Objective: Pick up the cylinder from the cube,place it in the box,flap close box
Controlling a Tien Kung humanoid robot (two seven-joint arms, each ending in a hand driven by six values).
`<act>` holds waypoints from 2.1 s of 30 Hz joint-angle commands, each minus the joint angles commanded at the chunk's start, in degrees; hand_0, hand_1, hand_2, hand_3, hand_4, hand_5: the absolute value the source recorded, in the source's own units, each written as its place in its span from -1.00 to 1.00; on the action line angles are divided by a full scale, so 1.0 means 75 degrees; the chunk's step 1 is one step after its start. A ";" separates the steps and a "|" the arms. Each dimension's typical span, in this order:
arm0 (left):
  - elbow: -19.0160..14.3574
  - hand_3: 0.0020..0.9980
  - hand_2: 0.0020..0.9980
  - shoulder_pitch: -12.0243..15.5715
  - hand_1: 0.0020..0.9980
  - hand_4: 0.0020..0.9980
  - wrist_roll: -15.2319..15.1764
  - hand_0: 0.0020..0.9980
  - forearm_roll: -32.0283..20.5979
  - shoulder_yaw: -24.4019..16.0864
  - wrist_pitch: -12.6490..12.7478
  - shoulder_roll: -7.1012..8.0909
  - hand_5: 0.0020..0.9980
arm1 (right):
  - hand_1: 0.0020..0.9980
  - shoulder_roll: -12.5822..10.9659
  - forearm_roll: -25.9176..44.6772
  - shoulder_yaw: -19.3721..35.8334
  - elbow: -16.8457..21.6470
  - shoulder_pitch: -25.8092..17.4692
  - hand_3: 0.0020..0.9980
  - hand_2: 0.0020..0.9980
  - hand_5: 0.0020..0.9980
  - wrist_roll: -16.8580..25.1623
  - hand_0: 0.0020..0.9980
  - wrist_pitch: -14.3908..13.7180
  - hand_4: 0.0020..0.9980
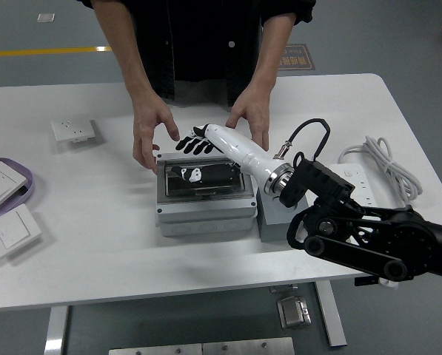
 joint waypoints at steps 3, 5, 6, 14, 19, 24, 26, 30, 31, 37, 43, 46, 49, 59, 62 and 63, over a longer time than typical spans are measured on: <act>0.0006 0.31 0.27 0.0006 0.25 0.44 0.0000 0.21 0.0002 -0.0007 -0.0001 0.0001 -0.57 | 0.19 -0.0061 0.0147 -0.0059 0.0081 -0.0106 0.29 0.27 -0.07 0.0048 0.16 -0.0019 0.52; 0.0012 0.31 0.27 0.0008 0.25 0.44 0.0000 0.21 -0.0003 -0.0005 -0.0003 -0.0001 -0.57 | 0.19 -0.0082 0.0234 -0.0090 0.0080 -0.0174 0.29 0.26 -0.06 0.0081 0.14 -0.0015 0.50; 0.0015 0.31 0.27 0.0009 0.25 0.44 0.0000 0.21 -0.0004 -0.0005 -0.0003 -0.0001 -0.57 | 0.19 -0.0092 0.0292 -0.0098 0.0069 -0.0215 0.29 0.26 -0.06 0.0099 0.14 -0.0003 0.50; 0.0026 0.31 0.27 0.0024 0.25 0.44 0.0002 0.21 0.0016 -0.0021 -0.0006 -0.0006 -0.57 | 0.18 -0.0148 0.0762 -0.0011 -0.0081 -0.0501 0.29 0.26 -0.08 0.0215 0.13 0.0067 0.48; 0.0028 0.31 0.27 0.0036 0.25 0.43 0.0004 0.21 0.0041 -0.0050 -0.0007 -0.0003 -0.57 | 0.18 -0.0201 0.0847 0.0123 -0.0081 -0.0699 0.29 0.26 -0.09 0.0273 0.13 0.0031 0.45; 0.0023 0.31 0.27 0.0035 0.25 0.43 0.0004 0.21 0.0029 -0.0038 -0.0009 -0.0001 -0.58 | 0.18 -0.0434 0.0870 0.0736 0.0116 -0.1236 0.29 0.26 -0.09 0.0420 0.13 -0.0102 0.43; 0.0019 0.31 0.27 0.0043 0.25 0.43 0.0007 0.21 0.0027 -0.0043 -0.0009 0.0002 -0.58 | 0.18 -0.0588 0.0806 0.1127 0.0272 -0.1562 0.29 0.26 -0.09 0.0519 0.13 -0.0163 0.43; 0.0020 0.31 0.27 0.0073 0.25 0.43 0.0015 0.21 0.0008 -0.0051 -0.0010 0.0022 -0.58 | 0.18 -0.0879 0.0735 0.2008 0.0551 -0.2236 0.29 0.26 -0.10 0.0767 0.13 -0.0293 0.41; 0.0020 0.31 0.27 0.0080 0.25 0.43 0.0017 0.21 0.0003 -0.0054 -0.0010 0.0030 -0.58 | 0.18 -0.0934 0.0745 0.2235 0.0595 -0.2400 0.29 0.26 -0.10 0.0843 0.13 -0.0329 0.41; -0.0003 0.31 0.27 0.0080 0.25 0.44 0.0026 0.21 -0.0009 -0.0051 -0.0004 0.0075 -0.58 | 0.18 -0.0948 0.0878 0.3711 0.0494 -0.3461 0.29 0.26 -0.11 0.1203 0.13 -0.0406 0.40; -0.0007 0.31 0.27 0.0077 0.25 0.44 0.0033 0.21 -0.0026 -0.0019 -0.0007 0.0113 -0.58 | 0.16 -0.0578 0.1572 0.4899 0.0096 -0.4059 0.27 0.24 -0.11 0.1691 0.15 -0.0096 0.37; -0.0006 0.31 0.27 0.0076 0.25 0.44 0.0035 0.21 -0.0024 -0.0013 -0.0010 0.0121 -0.58 | 0.16 -0.0447 0.2046 0.5354 -0.0120 -0.4179 0.27 0.24 -0.11 0.2021 0.15 0.0115 0.37; -0.0004 0.31 0.27 0.0077 0.25 0.44 0.0037 0.21 -0.0004 -0.0034 -0.0012 0.0118 -0.57 | 0.16 -0.0391 0.2586 0.5829 -0.0333 -0.4302 0.27 0.24 -0.11 0.2391 0.15 0.0328 0.36; 0.0050 0.31 0.27 0.0120 0.25 0.44 0.0043 0.21 -0.0052 -0.0038 -0.0023 0.0072 -0.57 | 0.21 -0.0388 0.3775 0.6552 -0.0607 -0.4586 0.27 0.25 -0.19 0.3130 0.23 0.0771 0.37; 0.0044 0.31 0.27 0.0113 0.25 0.44 0.0044 0.21 -0.0070 -0.0025 -0.0023 0.0063 -0.57 | 0.21 -0.0366 0.3885 0.6631 -0.0624 -0.4616 0.27 0.25 -0.19 0.3303 0.23 0.0784 0.37; 0.0042 0.31 0.27 0.0111 0.25 0.44 0.0045 0.21 -0.0072 -0.0023 -0.0024 0.0061 -0.57 | 0.21 -0.0361 0.3908 0.6648 -0.0632 -0.4621 0.27 0.25 -0.19 0.3340 0.23 0.0781 0.37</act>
